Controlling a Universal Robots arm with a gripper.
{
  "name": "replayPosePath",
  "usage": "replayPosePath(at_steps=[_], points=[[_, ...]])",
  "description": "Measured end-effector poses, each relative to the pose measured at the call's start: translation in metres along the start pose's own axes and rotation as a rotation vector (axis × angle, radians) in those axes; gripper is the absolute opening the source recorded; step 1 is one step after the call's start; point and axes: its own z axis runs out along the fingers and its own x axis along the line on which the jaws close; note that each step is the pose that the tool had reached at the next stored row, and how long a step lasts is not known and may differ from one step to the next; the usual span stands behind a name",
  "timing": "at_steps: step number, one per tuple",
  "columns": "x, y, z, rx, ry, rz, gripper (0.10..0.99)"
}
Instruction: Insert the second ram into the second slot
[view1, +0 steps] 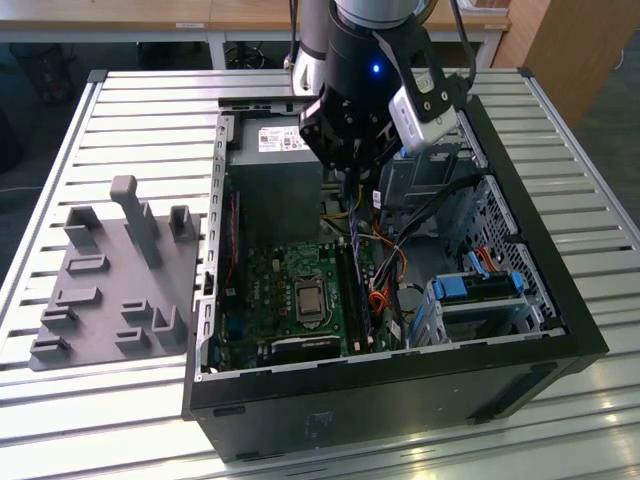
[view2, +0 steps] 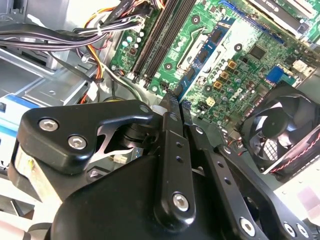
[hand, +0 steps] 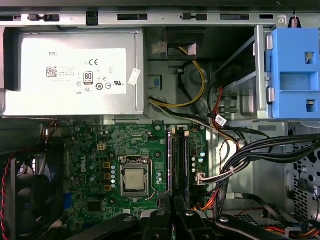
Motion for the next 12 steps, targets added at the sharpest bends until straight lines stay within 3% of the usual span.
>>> replayPosePath(at_steps=[12], points=[[0.0000,-0.0012,0.0043,0.000,0.0001,0.000,0.137]])
